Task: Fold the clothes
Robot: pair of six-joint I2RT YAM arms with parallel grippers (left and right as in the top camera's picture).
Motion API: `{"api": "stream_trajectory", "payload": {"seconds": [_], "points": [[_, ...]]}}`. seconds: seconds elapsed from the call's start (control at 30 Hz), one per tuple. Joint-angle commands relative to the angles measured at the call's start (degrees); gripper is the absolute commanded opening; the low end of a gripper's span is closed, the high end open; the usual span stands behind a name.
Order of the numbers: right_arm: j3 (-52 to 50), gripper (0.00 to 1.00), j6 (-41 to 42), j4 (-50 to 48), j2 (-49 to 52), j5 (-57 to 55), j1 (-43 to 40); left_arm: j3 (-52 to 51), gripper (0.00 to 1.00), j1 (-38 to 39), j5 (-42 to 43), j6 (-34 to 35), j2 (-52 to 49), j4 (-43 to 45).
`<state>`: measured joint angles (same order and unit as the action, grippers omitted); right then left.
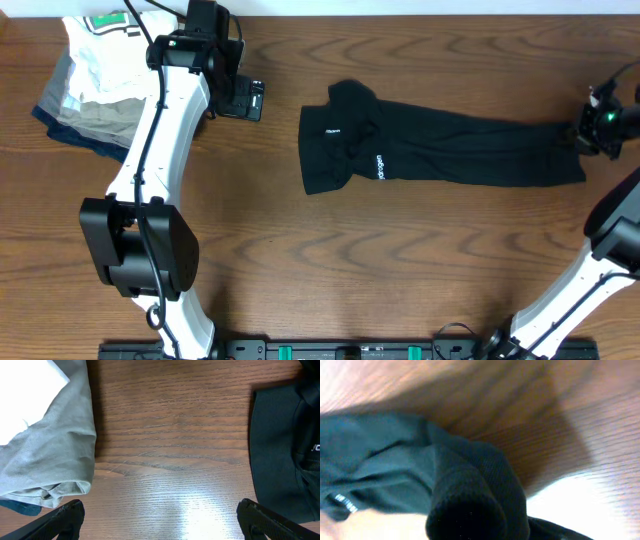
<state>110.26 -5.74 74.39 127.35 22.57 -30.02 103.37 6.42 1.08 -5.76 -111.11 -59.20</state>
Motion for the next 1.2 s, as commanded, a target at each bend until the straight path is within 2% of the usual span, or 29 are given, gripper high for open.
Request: {"api": "stream_trajectory", "payload": {"seconds": [0.0, 0.2, 0.43, 0.67, 0.7, 0.8, 0.87, 0.93, 1.17], "points": [[3.0, 0.01, -1.8, 2.1, -0.6, 3.0, 4.7, 0.6, 0.98, -0.2, -0.5, 0.8, -0.3, -0.3], [3.3, 0.01, 3.6, 1.4, -1.4, 3.0, 15.4, 0.5, 0.98, -0.2, -0.4, 0.8, -0.3, -0.3], [3.3, 0.01, 10.7, -4.9, -1.3, -0.2, 27.8, 0.5, 0.98, -0.2, -0.5, 0.7, -0.3, -0.2], [3.3, 0.01, 14.9, -8.7, -1.3, -3.3, 36.9, 0.2, 0.98, -0.2, -0.5, 0.7, -0.3, -0.2], [3.3, 0.05, 14.9, -8.9, -1.3, -3.3, 37.6, 0.2, 0.98, -0.2, -0.5, 0.7, -0.3, -0.2], [3.3, 0.44, 14.6, -8.8, -1.3, -3.2, 39.6, 0.2, 0.98, -0.2, -0.5, 0.7, -0.3, -0.2], [3.3, 0.6, 13.6, -8.1, -1.4, -3.1, 40.7, 0.2, 0.98, -0.2, -0.5, 0.7, -0.3, -0.1], [3.3, 0.62, 13.4, -6.9, -1.5, -3.1, 41.0, 0.2, 0.98, -0.2, -0.5, 0.7, -0.3, 0.1], [3.3, 0.6, 12.0, -4.1, -3.1, -3.3, 39.0, 0.2, 0.98, -0.2, -0.5, 0.7, -0.3, 0.7]]}}
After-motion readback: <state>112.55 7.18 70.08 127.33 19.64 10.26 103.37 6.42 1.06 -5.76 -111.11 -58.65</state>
